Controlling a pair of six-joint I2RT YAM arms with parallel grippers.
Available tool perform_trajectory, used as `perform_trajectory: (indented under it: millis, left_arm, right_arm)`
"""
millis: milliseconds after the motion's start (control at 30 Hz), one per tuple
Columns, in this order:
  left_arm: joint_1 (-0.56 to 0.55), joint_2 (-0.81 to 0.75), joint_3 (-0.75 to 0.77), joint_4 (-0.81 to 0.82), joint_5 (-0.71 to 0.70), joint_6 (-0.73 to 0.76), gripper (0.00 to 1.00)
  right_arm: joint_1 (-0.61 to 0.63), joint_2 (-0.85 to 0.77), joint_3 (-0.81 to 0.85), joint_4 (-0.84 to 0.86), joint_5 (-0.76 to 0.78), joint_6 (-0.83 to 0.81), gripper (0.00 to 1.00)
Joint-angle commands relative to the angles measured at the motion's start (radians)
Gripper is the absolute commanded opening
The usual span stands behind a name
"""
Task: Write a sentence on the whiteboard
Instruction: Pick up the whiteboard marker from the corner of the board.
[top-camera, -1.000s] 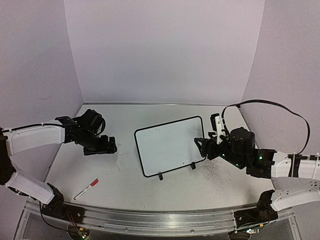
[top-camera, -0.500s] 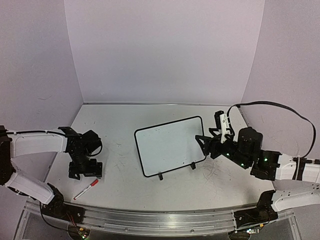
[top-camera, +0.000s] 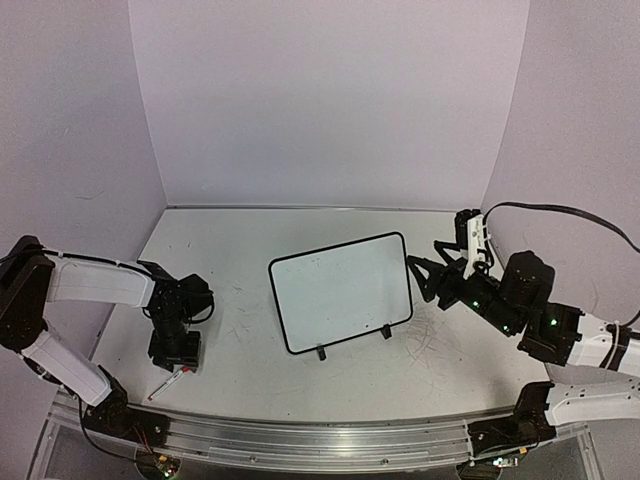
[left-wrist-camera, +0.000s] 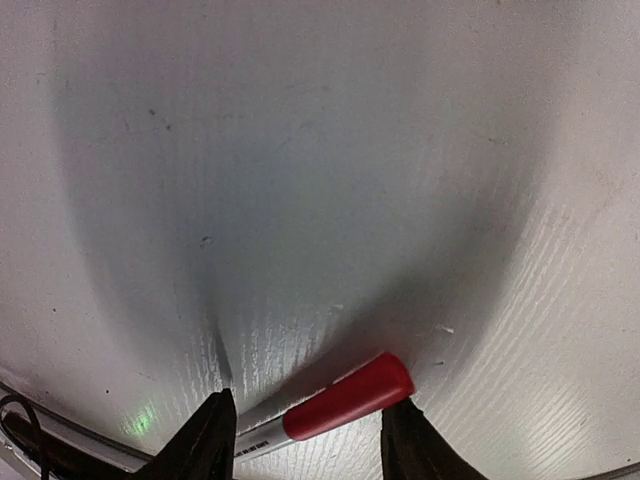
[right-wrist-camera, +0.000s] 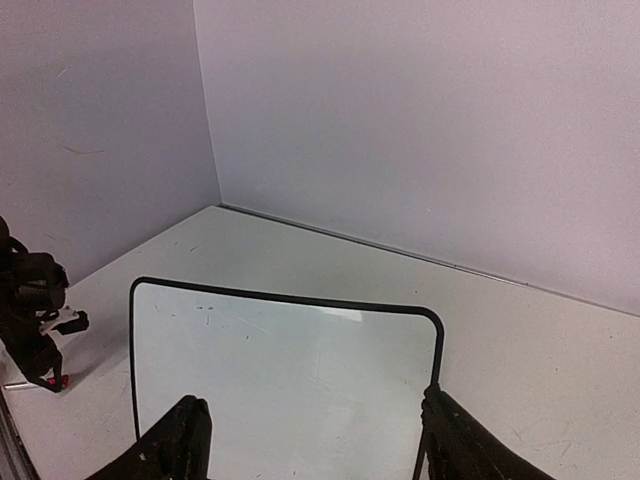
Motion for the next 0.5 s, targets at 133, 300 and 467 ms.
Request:
perform_trajectory:
  millis: [133, 300, 467]
  left_arm:
    - [-0.037, 0.058, -0.003, 0.06, 0.008, 0.005, 0.31]
    - [-0.049, 0.061, 0.008, 0.092, -0.002, -0.02, 0.3]
    - [-0.062, 0.076, 0.026, 0.106, -0.031, -0.026, 0.24]
  right_arm:
    - [0.001, -0.056, 0.04, -0.009, 0.076, 0.017, 0.7]
    - [0.0, -0.047, 0.062, -0.024, 0.099, 0.023, 0.98]
    - [0.0, -0.003, 0.092, -0.05, 0.104, 0.018, 0.98]
